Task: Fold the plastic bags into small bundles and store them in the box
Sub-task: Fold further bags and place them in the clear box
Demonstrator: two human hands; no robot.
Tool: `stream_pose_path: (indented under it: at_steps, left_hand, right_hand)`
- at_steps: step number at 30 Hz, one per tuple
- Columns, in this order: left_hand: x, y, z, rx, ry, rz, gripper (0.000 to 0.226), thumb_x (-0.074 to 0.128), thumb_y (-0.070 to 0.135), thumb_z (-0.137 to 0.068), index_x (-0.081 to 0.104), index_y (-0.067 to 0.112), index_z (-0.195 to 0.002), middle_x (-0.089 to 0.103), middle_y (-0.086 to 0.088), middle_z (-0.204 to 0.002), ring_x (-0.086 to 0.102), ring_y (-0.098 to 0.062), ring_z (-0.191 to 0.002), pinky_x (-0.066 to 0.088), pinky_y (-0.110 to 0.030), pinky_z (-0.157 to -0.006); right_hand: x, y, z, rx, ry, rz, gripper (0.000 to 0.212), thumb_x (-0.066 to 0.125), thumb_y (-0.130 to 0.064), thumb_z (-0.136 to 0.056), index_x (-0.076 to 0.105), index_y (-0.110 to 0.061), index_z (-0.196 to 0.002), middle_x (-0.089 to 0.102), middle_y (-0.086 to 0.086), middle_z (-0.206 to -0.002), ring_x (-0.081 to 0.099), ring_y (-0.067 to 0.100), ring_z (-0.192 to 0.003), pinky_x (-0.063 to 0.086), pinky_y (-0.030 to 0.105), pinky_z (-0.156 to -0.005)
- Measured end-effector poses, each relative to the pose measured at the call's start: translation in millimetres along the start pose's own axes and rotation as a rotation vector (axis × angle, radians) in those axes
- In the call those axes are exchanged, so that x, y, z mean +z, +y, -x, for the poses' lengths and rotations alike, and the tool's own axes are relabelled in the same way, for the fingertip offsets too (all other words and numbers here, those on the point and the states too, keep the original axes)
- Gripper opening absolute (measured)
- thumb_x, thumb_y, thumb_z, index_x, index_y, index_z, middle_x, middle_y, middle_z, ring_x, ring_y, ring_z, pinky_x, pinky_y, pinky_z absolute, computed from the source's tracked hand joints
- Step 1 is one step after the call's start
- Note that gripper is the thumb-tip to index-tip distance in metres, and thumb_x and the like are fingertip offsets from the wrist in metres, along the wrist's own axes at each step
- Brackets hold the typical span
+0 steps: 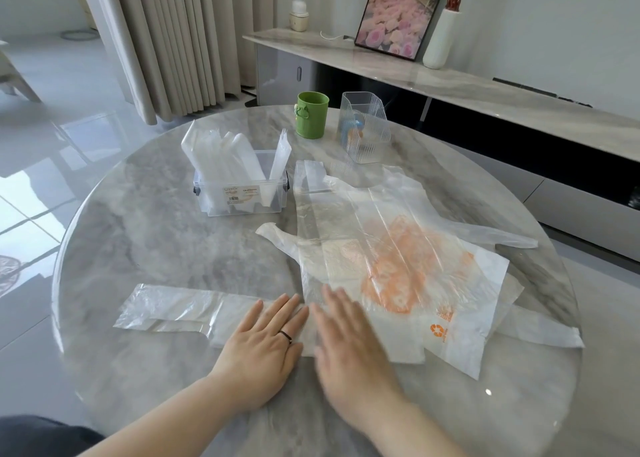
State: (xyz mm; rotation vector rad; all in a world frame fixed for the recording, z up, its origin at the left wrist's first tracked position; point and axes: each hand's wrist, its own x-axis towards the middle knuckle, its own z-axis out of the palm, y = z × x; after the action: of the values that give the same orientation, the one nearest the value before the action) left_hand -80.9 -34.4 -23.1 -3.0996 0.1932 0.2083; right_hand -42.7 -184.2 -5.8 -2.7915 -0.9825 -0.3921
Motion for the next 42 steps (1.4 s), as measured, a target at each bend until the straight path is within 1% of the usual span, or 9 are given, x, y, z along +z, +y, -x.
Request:
stream_pose_path:
  at_steps: [4,10,13,16,21,23,27,35,42]
  left_hand:
    - [1.2,-1.2,-0.9,0.028,0.02,0.028,0.071,0.0,0.033,-0.098,0.07,0.022,-0.105,0.068,0.007,-0.112,0.055,-0.01,-0.113,0.009,-0.027,-0.106]
    - [-14.4,-3.2,-9.2,-0.078,0.204,0.114,0.062,0.015,0.029,-0.097,0.074,0.034,-0.079,0.07,0.02,-0.09,0.067,-0.002,-0.079,0.031,-0.022,-0.083]
    - [-31.9,-6.2,-13.8,-0.095,0.178,0.249,0.032,0.038,0.032,-0.092,0.06,0.035,-0.115,0.056,0.023,-0.115,0.052,-0.003,-0.107,0.025,-0.016,-0.092]
    - [-35.2,-10.0,-23.5,-0.184,-0.024,0.344,0.045,0.05,0.038,-0.09,0.038,0.028,-0.132,0.05,0.013,-0.121,0.044,-0.008,-0.119,0.024,-0.02,-0.098]
    - [-57.2,-10.9,-39.9,-0.196,-0.313,0.361,0.021,0.063,0.034,-0.082,0.045,0.023,-0.084,0.045,0.011,-0.075,0.046,-0.014,-0.079,0.024,-0.022,-0.082]
    - [-65.9,-8.9,-45.1,-0.174,-0.43,0.349,0.036,0.065,0.033,-0.08,0.036,0.02,-0.064,0.037,0.008,-0.064,0.038,-0.012,-0.062,0.027,-0.022,-0.07]
    - [-73.1,-4.8,-44.1,-0.163,-0.498,0.367,0.044,0.068,0.029,-0.079,0.031,0.019,-0.058,0.033,0.006,-0.061,0.028,-0.009,-0.053,0.021,-0.02,-0.048]
    - [-71.2,-3.4,2.5,-0.267,-0.182,0.726,0.032,0.066,0.021,-0.081,0.041,0.022,-0.061,0.047,0.01,-0.07,0.041,-0.004,-0.06,0.032,-0.01,-0.05]
    - [-56.5,-21.9,22.4,-0.718,0.221,1.429,0.035,0.069,0.009,-0.08,0.043,0.011,-0.056,0.046,0.002,-0.047,0.04,-0.013,-0.045,0.032,-0.02,-0.044]
  right_hand:
    - [18.4,-9.4,9.8,0.024,-0.229,-0.007,0.049,0.014,-0.046,-0.096,0.042,-0.015,-0.122,0.064,-0.004,-0.122,0.038,0.01,-0.12,0.009,0.026,-0.108]
    - [11.1,29.0,29.4,0.198,-0.353,0.056,0.061,-0.002,-0.047,-0.095,0.043,-0.015,-0.122,0.065,-0.001,-0.121,0.039,0.011,-0.118,0.007,0.027,-0.108]
    - [7.8,39.9,36.4,0.242,-0.334,0.072,0.057,-0.002,-0.042,-0.098,0.042,-0.017,-0.122,0.064,-0.004,-0.12,0.038,0.011,-0.119,0.007,0.025,-0.108]
    - [8.0,43.9,37.5,0.212,-0.259,0.092,0.054,-0.001,-0.04,-0.098,0.042,-0.019,-0.122,0.064,-0.006,-0.121,0.038,0.01,-0.119,0.007,0.024,-0.108]
    - [10.8,49.3,33.9,0.135,-0.137,0.119,0.058,0.006,-0.04,-0.099,0.06,-0.025,-0.115,0.064,-0.007,-0.12,0.039,0.009,-0.118,0.008,0.024,-0.108]
    - [10.9,50.5,34.1,0.093,-0.08,0.134,0.049,0.027,-0.043,-0.09,0.069,-0.025,-0.107,0.065,-0.009,-0.119,0.04,0.009,-0.117,0.009,0.025,-0.107]
    - [12.4,51.1,36.7,0.075,-0.002,0.151,0.048,0.036,-0.046,-0.075,0.07,-0.027,-0.104,0.066,-0.008,-0.117,0.04,0.01,-0.116,0.009,0.029,-0.107]
    - [-8.9,43.1,32.1,-0.002,0.342,-0.118,0.038,0.044,-0.03,-0.074,0.047,-0.021,-0.111,0.051,0.003,-0.125,0.04,0.022,-0.117,0.013,0.03,-0.108]
    - [-20.9,14.9,31.2,-0.176,0.459,-0.19,0.04,0.049,-0.025,-0.073,0.046,-0.016,-0.112,0.043,0.005,-0.126,0.041,0.026,-0.118,0.022,0.034,-0.108]
